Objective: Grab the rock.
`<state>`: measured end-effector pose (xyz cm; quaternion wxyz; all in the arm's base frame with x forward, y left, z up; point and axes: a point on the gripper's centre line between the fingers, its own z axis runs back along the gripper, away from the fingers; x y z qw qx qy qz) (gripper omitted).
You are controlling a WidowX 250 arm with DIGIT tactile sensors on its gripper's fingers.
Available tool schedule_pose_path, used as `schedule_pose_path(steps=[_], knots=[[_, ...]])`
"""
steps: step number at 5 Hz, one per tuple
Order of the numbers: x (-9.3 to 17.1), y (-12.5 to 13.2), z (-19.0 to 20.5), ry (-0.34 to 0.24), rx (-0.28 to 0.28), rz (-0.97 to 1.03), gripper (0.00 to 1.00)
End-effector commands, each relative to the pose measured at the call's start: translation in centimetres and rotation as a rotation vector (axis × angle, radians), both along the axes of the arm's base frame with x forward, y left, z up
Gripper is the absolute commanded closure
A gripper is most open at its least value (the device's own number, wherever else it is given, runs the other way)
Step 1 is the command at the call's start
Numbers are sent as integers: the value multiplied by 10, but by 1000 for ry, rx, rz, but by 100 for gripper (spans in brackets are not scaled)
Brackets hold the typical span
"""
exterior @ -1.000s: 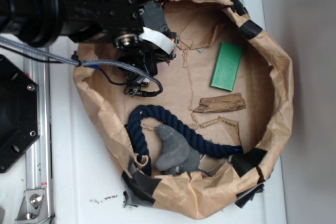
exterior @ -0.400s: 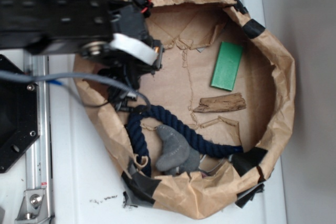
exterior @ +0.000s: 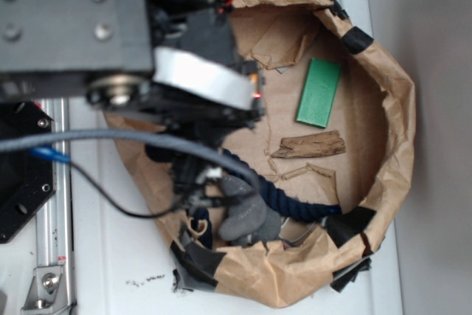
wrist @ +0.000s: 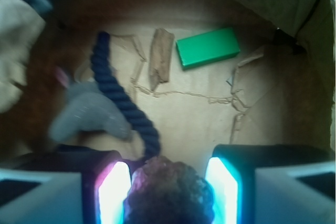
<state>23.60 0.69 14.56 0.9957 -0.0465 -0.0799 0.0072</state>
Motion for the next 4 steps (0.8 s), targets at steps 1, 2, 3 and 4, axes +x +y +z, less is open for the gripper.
schedule_pose_path(steps=[1,2,3,4], knots=[[18,20,8,-85,39,173,100],[18,18,8,-84,50,200,100],[10,21,13,-127,43,318,100],[6,22,8,-162,79,364,100]])
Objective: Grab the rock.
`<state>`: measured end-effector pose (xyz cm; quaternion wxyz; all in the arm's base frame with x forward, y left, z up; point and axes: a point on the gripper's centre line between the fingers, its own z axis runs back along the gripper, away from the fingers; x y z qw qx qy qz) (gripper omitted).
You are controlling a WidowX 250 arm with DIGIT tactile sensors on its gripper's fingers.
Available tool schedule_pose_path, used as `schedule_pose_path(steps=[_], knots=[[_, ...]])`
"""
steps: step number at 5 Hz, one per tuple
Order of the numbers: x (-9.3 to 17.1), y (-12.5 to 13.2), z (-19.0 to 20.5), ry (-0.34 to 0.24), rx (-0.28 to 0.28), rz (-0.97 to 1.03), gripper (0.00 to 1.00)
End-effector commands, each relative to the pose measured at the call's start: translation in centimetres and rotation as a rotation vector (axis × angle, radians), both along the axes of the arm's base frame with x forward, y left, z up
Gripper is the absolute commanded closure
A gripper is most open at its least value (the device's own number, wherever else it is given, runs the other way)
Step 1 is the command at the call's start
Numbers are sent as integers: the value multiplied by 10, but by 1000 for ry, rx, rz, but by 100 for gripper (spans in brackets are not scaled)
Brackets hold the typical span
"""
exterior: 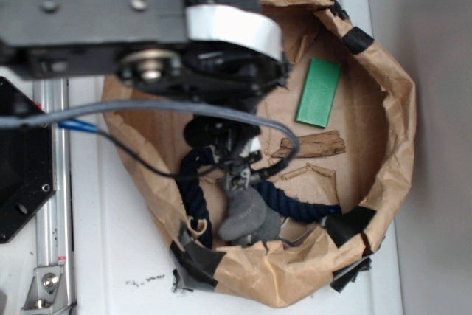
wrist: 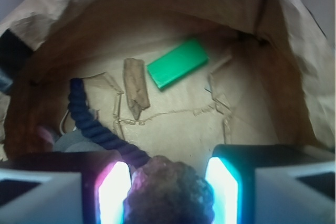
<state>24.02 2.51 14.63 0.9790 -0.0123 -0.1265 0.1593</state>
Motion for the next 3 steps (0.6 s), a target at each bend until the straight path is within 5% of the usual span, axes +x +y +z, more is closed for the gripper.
schedule_pose_path(steps=[1,3], knots=[[2,6,4,-75,67,50,100],[5,15,3,-119,98,118,100]])
